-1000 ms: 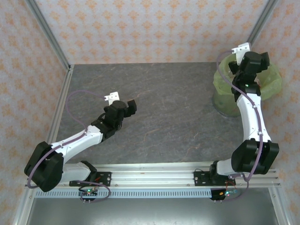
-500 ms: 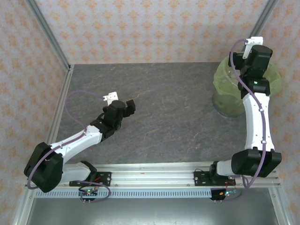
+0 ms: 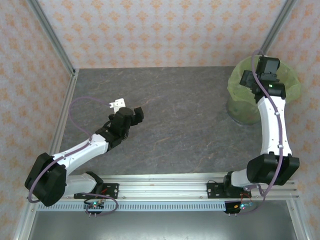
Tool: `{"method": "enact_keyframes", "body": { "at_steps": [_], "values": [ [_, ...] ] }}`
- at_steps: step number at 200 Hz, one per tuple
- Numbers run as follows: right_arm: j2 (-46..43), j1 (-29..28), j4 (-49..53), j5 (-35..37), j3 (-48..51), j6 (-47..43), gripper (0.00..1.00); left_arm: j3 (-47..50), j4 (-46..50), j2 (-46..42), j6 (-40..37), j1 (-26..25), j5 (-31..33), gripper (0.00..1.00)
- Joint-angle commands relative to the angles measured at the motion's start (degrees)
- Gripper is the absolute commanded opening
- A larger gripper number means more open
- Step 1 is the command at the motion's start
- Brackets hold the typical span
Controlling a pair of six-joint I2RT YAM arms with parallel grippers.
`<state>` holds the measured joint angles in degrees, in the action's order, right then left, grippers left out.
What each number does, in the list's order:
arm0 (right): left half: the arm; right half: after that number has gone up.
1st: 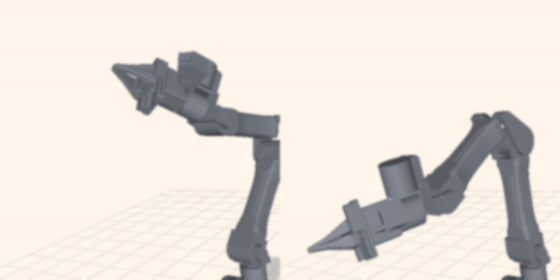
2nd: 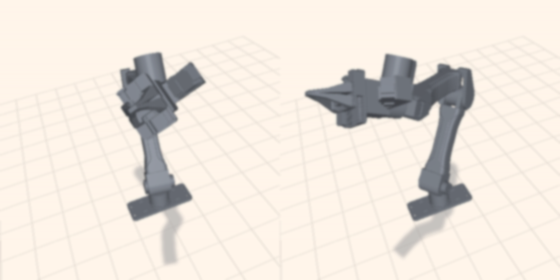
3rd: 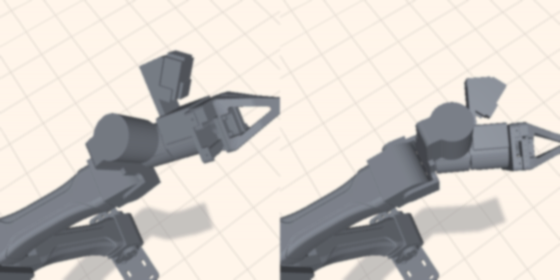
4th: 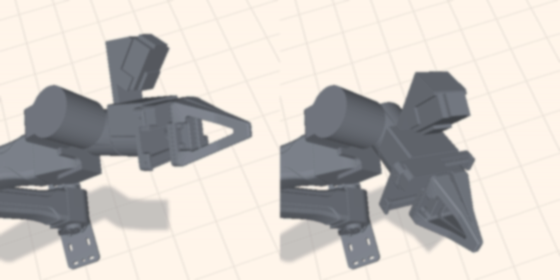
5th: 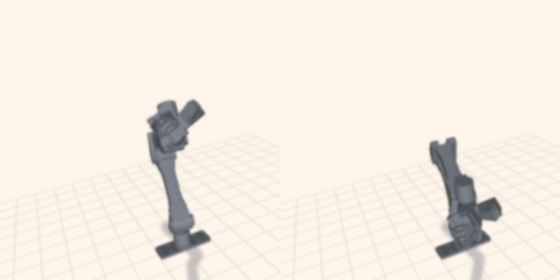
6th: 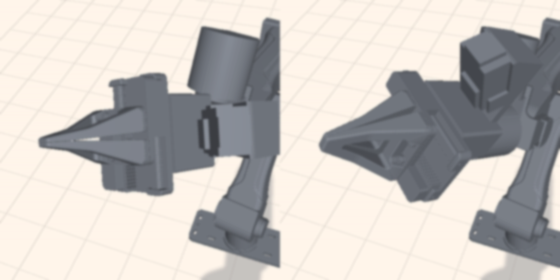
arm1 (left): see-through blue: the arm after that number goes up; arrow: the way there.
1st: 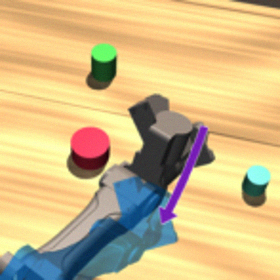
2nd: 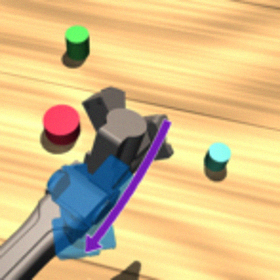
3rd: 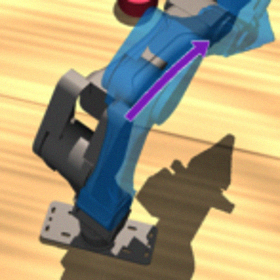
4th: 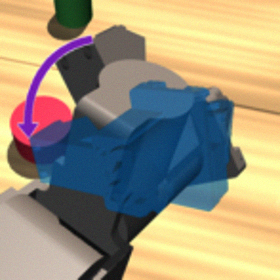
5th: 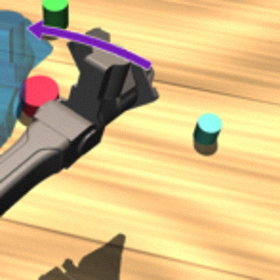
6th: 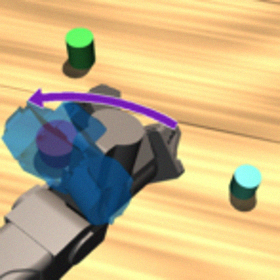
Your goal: Put the plastic bottles in the bin
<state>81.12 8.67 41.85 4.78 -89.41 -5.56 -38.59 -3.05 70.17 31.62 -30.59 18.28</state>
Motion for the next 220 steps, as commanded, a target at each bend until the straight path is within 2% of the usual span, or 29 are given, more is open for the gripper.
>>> {"method": "enact_keyframes", "body": {
  "at_steps": [1,59,94,128,154,176,211,220],
  "values": [
    [2.2,0.0,1.9,4.6,-2.9,2.2,0.78,-2.1,1.7,0.6,0.7,0.8,0.9,1.00],
    [10.7,0.9,-7.4,3.2,-7.7,-0.4,0.73,-2.6,1.9,1.4,0.7,0.8,0.8,1.00],
    [17.2,1.4,-5.7,-1.8,-14.0,0.8,0.70,-2.2,2.4,0.5,0.9,0.8,1.3,1.00],
    [16.5,1.2,-4.4,-5.9,-19.0,2.4,0.79,-1.7,3.3,-1.2,0.8,0.9,2.5,1.00],
    [12.9,0.2,-1.8,-11.5,-21.0,2.2,0.85,-1.8,4.3,-3.2,-0.4,1.4,3.5,1.00],
    [6.4,-2.4,-5.0,-16.1,-15.6,1.4,0.91,-2.5,6.5,-5.7,-3.6,3.1,5.7,1.00],
    [-5.3,-4.6,-19.2,-28.0,2.4,3.0,1.00,-4.4,11.5,-9.4,-8.6,9.2,11.7,1.00],
    [-7.8,-4.7,-22.7,-30.9,6.8,3.4,0.99,-4.4,12.0,-10.1,-9.8,11.1,12.7,1.00]
  ]
}}
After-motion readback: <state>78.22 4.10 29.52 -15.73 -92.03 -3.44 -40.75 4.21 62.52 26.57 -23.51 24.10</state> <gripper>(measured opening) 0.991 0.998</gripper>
